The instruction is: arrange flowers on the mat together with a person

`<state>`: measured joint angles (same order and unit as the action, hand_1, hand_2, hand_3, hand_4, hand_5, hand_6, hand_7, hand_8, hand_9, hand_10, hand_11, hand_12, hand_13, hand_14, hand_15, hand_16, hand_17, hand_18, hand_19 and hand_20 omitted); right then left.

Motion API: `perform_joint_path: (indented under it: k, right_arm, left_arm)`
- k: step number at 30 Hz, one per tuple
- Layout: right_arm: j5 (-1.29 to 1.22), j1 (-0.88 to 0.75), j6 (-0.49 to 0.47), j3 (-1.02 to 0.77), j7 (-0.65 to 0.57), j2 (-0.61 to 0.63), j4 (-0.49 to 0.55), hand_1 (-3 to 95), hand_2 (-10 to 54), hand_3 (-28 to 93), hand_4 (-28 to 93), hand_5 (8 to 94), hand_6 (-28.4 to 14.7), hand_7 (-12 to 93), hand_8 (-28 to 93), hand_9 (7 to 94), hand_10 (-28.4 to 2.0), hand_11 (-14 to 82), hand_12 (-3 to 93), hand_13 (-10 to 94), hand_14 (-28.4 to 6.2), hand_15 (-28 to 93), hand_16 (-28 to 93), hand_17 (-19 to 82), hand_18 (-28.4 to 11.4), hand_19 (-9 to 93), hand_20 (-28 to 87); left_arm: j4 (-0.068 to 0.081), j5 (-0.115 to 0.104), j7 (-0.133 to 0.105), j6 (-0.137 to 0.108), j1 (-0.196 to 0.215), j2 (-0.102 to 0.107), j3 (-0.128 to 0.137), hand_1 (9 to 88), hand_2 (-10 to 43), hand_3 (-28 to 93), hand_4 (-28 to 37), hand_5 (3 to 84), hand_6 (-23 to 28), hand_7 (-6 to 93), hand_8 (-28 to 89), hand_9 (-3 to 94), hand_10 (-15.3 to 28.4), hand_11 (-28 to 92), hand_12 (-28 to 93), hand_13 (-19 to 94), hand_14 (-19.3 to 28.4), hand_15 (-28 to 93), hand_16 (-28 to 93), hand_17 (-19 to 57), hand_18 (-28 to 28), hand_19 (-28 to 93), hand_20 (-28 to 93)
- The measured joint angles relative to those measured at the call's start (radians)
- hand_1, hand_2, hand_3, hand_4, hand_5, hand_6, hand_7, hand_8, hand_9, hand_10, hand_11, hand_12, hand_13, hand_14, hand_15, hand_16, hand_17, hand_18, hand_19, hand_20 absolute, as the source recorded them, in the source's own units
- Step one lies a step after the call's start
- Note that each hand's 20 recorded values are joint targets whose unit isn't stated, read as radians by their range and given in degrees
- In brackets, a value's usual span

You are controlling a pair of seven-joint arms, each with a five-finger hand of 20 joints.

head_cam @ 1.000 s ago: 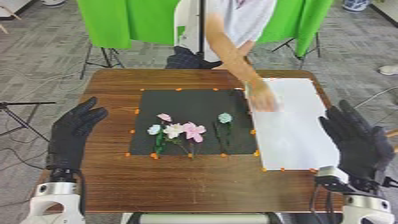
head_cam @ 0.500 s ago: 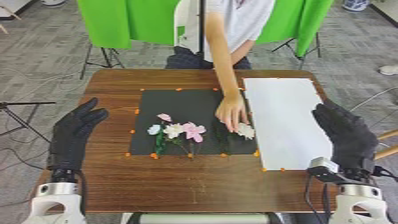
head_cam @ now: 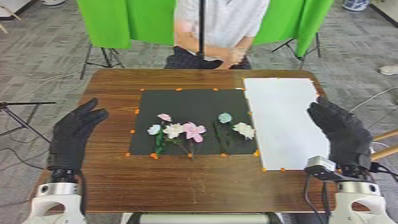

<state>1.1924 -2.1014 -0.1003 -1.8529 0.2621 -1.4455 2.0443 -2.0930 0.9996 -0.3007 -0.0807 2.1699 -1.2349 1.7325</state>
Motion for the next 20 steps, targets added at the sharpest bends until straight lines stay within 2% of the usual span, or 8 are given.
perform_joint_path:
  k: [20]
  right_arm:
    - [0.000,-0.005,-0.041,-0.009,-0.008,-0.001,-0.001,8.8,-2.7,76,-18,52.9,-4.1,10,-9,51.9,-15.2,6.4,10.6,39,-11.0,14,4,23,-10.9,1,27]
  left_arm:
    - [0.000,0.002,0.004,-0.001,0.001,0.000,0.001,22.6,2.1,66,-24.5,47.8,3.9,11.3,-6,48.4,15.4,19,13,38,18.0,19,0,8.7,12.3,12,16]
